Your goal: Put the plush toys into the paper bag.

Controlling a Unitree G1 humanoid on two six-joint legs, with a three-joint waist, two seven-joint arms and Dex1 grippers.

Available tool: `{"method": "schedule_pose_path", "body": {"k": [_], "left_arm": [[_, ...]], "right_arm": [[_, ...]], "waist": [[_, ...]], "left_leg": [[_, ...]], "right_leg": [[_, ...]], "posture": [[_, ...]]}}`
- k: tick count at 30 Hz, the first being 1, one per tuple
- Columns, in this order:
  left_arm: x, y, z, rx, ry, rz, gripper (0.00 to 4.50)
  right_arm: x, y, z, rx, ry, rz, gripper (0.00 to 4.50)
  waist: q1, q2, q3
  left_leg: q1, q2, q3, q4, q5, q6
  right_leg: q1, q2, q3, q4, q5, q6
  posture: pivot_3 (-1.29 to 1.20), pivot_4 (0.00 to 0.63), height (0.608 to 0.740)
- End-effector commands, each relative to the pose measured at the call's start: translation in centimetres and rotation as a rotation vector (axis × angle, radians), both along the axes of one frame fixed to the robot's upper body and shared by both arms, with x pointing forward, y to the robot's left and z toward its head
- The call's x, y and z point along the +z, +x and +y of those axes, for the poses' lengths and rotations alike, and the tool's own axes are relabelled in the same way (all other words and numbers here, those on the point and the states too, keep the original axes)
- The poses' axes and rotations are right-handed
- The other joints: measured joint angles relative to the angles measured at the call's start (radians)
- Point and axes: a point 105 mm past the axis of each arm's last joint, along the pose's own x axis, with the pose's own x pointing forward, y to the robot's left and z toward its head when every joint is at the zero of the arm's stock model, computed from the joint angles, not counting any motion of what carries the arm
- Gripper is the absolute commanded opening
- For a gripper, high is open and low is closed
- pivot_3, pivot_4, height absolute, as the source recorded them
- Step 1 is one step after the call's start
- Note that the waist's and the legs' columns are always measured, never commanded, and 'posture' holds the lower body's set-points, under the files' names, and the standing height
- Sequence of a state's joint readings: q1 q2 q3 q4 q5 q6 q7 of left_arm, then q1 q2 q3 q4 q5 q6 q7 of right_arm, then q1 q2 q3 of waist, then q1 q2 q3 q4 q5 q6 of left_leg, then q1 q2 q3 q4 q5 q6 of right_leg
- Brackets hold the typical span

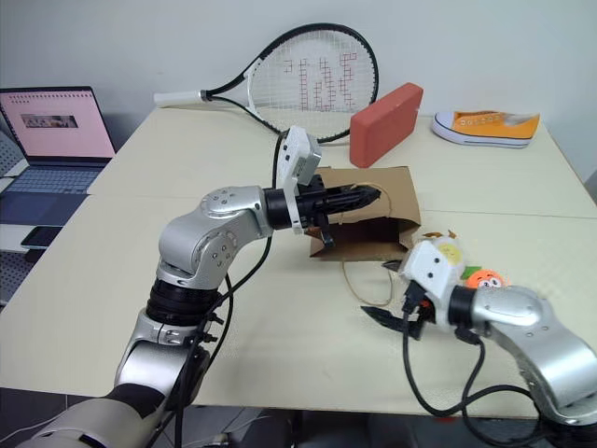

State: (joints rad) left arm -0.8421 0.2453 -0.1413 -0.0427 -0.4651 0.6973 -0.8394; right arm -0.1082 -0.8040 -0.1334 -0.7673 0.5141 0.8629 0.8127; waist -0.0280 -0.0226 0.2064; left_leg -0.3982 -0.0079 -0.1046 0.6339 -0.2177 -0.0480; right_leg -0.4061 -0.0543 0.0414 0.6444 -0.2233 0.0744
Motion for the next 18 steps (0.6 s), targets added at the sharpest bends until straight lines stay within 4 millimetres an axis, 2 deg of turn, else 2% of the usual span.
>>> {"method": "schedule_pose_path", "body": {"k": [1,5,9,18], "left_arm": [[0.5,-0.7,-0.4,-0.031,-0.021,-0.024,0.00],[0.3,-0.8,-0.5,-0.032,-0.020,-0.020,0.00],[0.2,-0.7,-0.5,-0.032,-0.025,-0.016,0.00],[0.6,-0.5,-0.6,-0.022,-0.049,-0.018,0.00]], "right_arm": [[2.0,-1.4,-1.5,0.003,0.003,-0.018,4.45],[2.3,-1.7,-4.2,-0.111,-0.013,-0.011,4.45],[1.9,0.5,-7.2,-0.336,-0.064,-0.087,4.45],[-2.4,3.6,-6.7,-0.373,-0.242,-0.168,4.45]], "waist": [[0.001,0.000,0.000],[0.001,0.000,0.000],[-0.001,0.000,0.000],[-0.001,0.000,0.000]], "left_leg": [[0.000,0.000,0.000,0.000,0.000,0.000],[0.000,0.000,0.000,0.000,0.000,0.000],[0.000,0.000,0.002,0.000,0.000,0.000],[0.000,0.000,0.002,0.001,0.000,0.000]], "right_leg": [[0.000,0.000,0.000,0.000,0.000,0.000],[0.000,0.000,0.000,0.000,0.000,0.000],[0.000,0.000,0.001,0.000,0.000,0.000],[0.000,0.000,0.002,-0.001,0.000,0.000]], "posture": [[0.00,0.150,0.740],[0.00,0.150,0.740],[0.00,0.150,0.740],[0.00,0.150,0.740]]}}
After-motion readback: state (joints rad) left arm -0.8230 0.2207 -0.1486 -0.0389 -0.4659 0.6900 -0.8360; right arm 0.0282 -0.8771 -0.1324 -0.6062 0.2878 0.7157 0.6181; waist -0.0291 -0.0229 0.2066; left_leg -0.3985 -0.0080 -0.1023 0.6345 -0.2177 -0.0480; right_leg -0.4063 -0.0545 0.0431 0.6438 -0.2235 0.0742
